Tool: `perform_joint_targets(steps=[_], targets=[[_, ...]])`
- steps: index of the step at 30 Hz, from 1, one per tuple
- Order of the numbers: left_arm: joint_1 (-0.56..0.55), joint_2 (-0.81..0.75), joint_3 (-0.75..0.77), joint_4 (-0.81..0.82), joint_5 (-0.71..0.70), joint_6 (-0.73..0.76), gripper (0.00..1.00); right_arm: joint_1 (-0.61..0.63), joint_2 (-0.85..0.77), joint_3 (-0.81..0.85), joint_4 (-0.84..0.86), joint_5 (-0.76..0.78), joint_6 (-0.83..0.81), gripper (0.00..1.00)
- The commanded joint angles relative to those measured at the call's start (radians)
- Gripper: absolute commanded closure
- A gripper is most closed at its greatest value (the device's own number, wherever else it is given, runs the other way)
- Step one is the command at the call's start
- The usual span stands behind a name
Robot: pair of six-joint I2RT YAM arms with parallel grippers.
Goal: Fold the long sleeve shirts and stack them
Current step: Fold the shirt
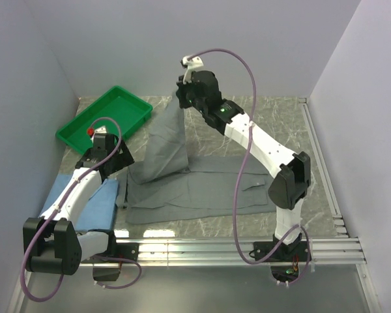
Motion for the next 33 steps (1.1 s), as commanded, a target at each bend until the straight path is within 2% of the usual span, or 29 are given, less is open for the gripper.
perform_joint_targets(steps=[1,8,11,16,21,23,27,33], targets=[[-0.003,-0.006,0.026,0.025,0.006,0.023,0.06,0.003,0.057,0.124,0.073,-0.032,-0.077,1.0],[-0.003,-0.003,0.028,0.025,0.008,0.022,0.06,0.006,0.068,0.105,0.105,-0.049,-0.071,1.0],[-0.003,-0.003,0.028,0.028,0.014,0.022,0.06,0.005,0.047,0.052,0.145,0.04,-0.046,1.0],[-0.003,-0.004,0.026,0.022,0.008,0.023,0.06,0.006,0.071,0.137,0.07,0.204,0.002,1.0],[-0.003,-0.009,0.026,0.028,0.012,0.023,0.06,0.04,-0.038,-0.003,0.051,0.272,0.019,1.0],[-0.003,-0.004,0.029,0.027,0.014,0.022,0.06,0.067,-0.109,-0.104,0.068,0.252,0.014,1.0],[-0.003,-0.013,0.029,0.02,-0.006,0.014,0.06,0.123,-0.242,-0.29,0.117,0.11,0.008,1.0],[-0.001,-0.026,0.029,0.013,-0.034,0.002,0.06,0.224,-0.4,-0.502,0.067,-0.189,-0.037,1.0]])
